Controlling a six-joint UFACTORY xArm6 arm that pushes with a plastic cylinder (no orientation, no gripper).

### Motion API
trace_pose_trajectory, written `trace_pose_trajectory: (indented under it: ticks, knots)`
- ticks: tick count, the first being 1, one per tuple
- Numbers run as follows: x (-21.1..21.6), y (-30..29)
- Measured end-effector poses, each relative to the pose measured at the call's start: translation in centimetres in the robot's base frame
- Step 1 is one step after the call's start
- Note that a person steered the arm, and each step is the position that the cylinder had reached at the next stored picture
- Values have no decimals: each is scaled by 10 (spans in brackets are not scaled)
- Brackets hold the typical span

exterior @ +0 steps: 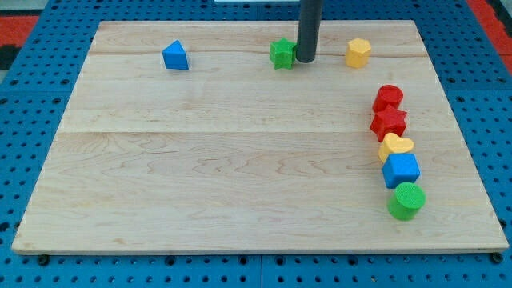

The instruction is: Push the green star parallel to the right of the blue triangle

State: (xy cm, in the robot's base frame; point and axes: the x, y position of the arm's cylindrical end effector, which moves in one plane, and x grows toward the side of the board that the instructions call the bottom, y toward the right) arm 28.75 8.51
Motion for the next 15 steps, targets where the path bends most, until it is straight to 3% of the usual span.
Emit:
trace_pose_trajectory:
  ticks: [1,3,5,6,7,8,9,10,11,12,13,15]
  knots:
    - [-2,2]
    - [-18,-89]
    - [-14,25]
    - [-25,36]
    - [-68,26]
    - [-54,-11]
    - [-9,-29]
    - [0,-123]
    - [-5,-140]
    - [43,-126]
    - [57,-190]
    - [-1,-210]
